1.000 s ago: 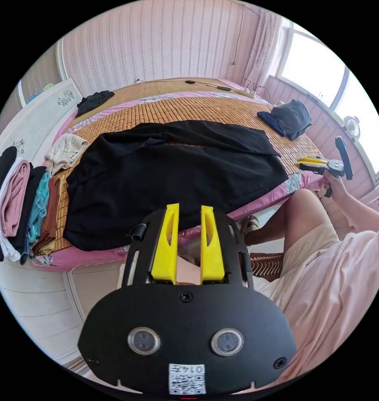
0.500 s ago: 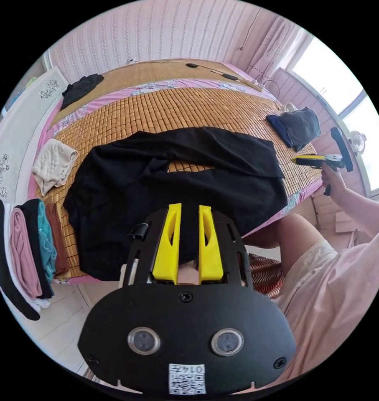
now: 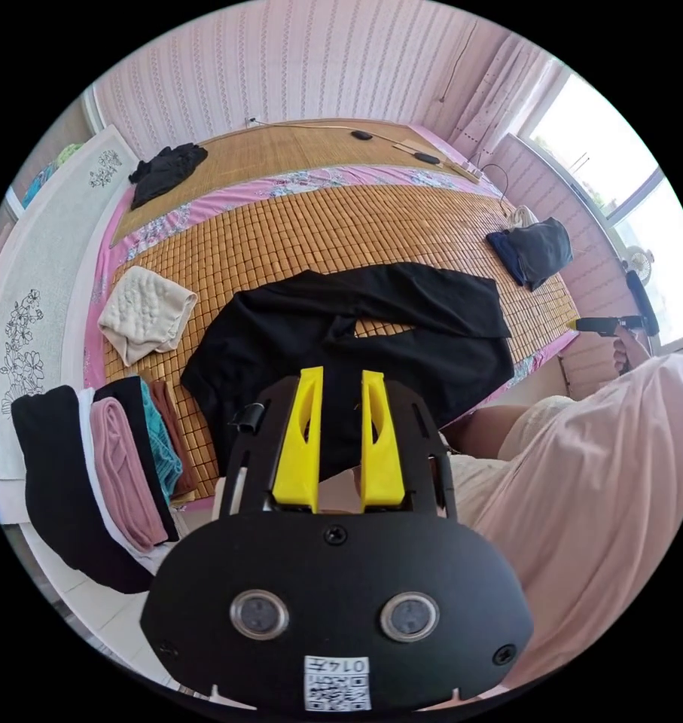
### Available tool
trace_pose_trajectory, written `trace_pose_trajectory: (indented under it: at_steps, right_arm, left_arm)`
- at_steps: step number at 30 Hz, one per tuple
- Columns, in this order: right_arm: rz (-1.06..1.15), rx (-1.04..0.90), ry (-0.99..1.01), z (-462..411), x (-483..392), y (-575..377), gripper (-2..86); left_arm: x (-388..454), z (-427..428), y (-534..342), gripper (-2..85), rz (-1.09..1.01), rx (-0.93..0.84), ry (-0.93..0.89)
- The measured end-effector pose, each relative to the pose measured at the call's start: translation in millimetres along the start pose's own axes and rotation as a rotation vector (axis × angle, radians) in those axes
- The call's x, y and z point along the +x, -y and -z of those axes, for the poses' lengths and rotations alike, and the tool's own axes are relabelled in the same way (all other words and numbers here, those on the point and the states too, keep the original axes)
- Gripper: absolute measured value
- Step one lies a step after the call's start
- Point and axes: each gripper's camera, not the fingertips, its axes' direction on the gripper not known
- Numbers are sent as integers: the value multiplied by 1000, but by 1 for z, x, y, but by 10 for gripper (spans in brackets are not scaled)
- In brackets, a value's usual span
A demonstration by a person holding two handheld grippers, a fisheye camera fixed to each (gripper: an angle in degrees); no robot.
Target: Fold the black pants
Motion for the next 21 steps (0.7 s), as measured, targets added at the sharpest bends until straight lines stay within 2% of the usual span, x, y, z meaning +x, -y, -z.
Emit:
trace_pose_trajectory:
  at_steps: [3,6,11,14,17,18,21]
  right_arm:
    - [-41,-74,18,-12,31,19,111]
    - [-38,-138,-3,-37,66,44,111]
    - [-114,-175,54,-95,132,89,111]
    - [-185,-119,64,-119,170,104,107]
    - [-236,-12,131,-123,199,110,58]
    - [-280,42,183,-119,209,110,26]
    - [-298,134,363,-101,229,109,7]
  left_arm:
    - [-3,-29,32,86,-1,-68,-23]
    - [-5,-68,67,87,19,-148,-30]
    - [-6,-135,124,92,-37,-169,-17]
    - [-10,-184,156,102,-100,-192,4]
    - [-18,-222,181,102,-125,-225,-5]
    - [-21,-233,187,97,-132,-244,-6]
    - [-31,-230,193,61,-160,-197,19]
